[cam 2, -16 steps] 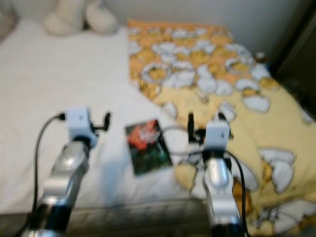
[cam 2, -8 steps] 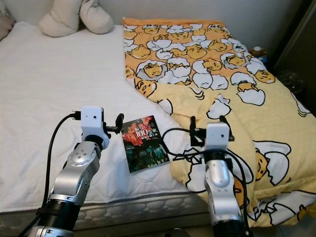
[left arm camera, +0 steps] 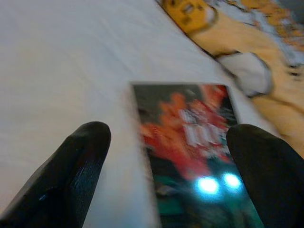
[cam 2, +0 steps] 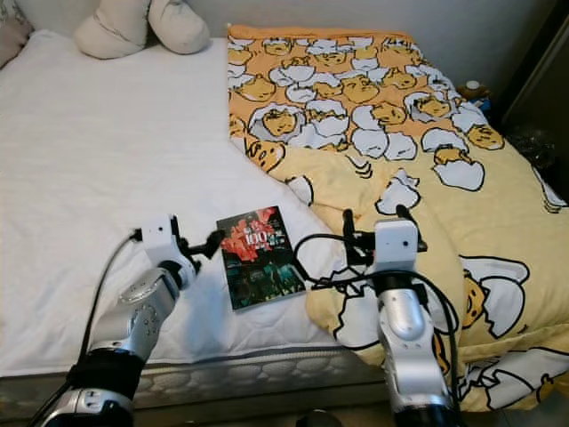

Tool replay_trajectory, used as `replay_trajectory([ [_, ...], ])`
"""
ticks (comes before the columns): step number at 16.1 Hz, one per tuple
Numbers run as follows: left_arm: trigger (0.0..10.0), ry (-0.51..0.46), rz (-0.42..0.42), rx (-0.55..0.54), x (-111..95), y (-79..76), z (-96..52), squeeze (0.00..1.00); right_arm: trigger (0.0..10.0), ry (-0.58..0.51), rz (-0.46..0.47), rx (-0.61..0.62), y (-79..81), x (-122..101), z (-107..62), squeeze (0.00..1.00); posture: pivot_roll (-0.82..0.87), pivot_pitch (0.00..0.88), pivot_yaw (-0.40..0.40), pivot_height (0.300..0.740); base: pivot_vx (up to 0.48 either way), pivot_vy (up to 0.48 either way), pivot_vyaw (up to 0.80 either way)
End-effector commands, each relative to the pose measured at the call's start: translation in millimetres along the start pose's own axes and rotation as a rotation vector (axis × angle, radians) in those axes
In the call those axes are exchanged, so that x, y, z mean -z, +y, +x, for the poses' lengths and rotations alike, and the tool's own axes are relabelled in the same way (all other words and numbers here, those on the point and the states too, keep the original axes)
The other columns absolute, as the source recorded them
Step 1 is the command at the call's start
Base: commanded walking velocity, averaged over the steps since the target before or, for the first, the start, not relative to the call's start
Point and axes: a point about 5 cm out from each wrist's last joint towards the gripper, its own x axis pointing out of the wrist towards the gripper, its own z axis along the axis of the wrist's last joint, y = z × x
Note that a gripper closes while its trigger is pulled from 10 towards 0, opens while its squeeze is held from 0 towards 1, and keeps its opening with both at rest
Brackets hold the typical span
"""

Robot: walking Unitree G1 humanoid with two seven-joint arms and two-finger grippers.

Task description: Clean up the room

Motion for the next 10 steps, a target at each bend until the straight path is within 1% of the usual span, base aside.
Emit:
replay_trajectory([
  [1,10.0,0.018,-0.003,0.052,0.9,-3.9,3.6,0.0,10.0,0.0,0.0,-0.001,-4.2,-3.5,-1.8,0.0,-0.12,0.043,-0.012,0.727,0.0,0.0,0.0],
  [2,10.0,0.029,0.024,0.059,3.0,-2.4,4.0,0.0,10.0,0.003,0.0,-0.005,-3.8,-3.8,-4.3,0.0,-0.12,0.058,-0.008,0.727,0.0,0.0,0.0],
  [4,10.0,0.065,0.045,0.077,9.6,7.5,4.1,0.0,10.0,0.026,0.008,-0.023,2.8,-2.7,-15.7,0.0,-0.12,0.09,0.003,0.727,0.0,0.0,0.0],
  [7,10.0,0.095,0.063,0.029,14.4,26.1,4.3,0.0,10.0,0.052,0.021,-0.044,9.3,-1.3,-25.1,0.0,-0.13,0.112,0.009,0.727,0.0,0.0,0.0],
  [8,10.0,0.088,0.057,0.02,12.9,29.8,4.3,0.0,10.0,0.055,0.02,-0.049,9.7,-2.6,-27.6,0.0,-0.13,0.118,0.007,0.727,0.0,0.0,0.0],
  [9,10.0,0.083,0.032,0.014,12.5,33.1,4.3,0.0,10.0,0.059,0.019,-0.051,9.2,-3.9,-30.2,0.0,-0.13,0.127,0.006,0.727,0.0,0.0,0.0],
  [10,10.0,0.087,0.014,0.015,13.9,33.7,4.8,0.0,10.0,0.063,0.026,-0.059,9.2,-4.2,-31.6,0.0,-0.14,0.131,0.004,0.727,0.0,0.0,0.0],
])
